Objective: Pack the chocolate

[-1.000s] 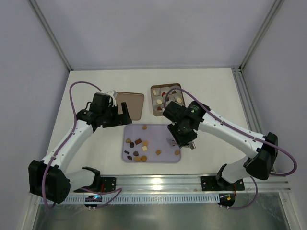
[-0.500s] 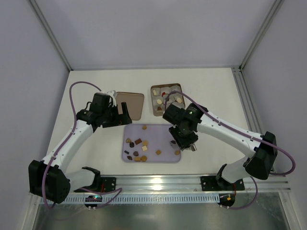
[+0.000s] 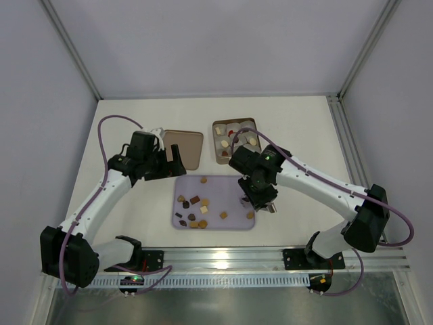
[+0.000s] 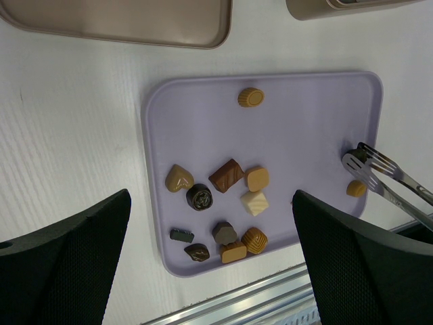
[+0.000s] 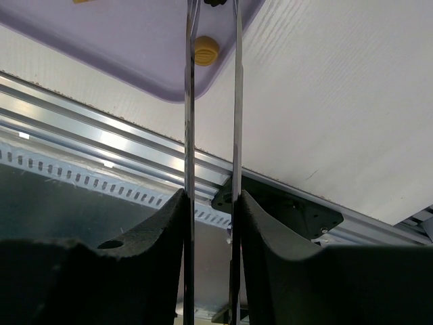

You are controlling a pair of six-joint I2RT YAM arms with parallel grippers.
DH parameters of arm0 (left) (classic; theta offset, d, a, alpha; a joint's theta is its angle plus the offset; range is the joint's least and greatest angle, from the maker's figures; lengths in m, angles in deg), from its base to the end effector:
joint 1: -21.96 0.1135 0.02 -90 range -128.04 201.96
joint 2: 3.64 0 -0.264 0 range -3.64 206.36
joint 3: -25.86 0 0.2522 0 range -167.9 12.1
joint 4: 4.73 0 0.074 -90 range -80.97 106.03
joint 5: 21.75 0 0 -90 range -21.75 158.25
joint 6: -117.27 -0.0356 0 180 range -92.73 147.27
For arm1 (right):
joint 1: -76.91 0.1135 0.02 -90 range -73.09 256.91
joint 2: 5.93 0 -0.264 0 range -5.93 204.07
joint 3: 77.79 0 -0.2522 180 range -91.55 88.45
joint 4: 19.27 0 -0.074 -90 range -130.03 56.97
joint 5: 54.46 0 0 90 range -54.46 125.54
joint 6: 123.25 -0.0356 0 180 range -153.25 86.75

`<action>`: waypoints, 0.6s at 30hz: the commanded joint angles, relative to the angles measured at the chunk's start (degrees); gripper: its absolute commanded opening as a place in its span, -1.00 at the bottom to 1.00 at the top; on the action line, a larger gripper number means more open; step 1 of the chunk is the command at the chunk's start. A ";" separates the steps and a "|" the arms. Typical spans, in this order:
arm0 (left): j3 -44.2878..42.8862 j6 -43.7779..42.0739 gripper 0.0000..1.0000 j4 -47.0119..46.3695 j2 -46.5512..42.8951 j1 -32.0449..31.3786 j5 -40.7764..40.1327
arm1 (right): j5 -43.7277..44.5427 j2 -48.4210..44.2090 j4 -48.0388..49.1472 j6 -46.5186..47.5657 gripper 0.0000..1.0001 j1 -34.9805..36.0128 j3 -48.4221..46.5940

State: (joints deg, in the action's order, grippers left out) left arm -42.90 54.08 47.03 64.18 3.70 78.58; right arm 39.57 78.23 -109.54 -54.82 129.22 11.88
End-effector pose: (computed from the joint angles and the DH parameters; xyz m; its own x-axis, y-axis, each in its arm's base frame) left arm 0.2272 -0.0817 0.2776 -0.8446 -0.1886 -0.5012 0.0391 0.9117 -0.4090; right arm 0.1580 0.2004 0.2943 -0.8541 -0.5057 -0.1213 -0.5064 0.8619 -0.0272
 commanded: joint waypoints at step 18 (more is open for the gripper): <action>-0.19 0.09 1.00 -0.65 -0.66 -0.19 -0.04 | 0.71 0.12 -0.75 2.22 -0.42 -5.99 -9.73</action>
State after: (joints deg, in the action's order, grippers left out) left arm -42.90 54.08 47.03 64.18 3.70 78.56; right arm 39.51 78.25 -110.18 -53.92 124.30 6.37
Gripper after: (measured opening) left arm 0.996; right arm 0.348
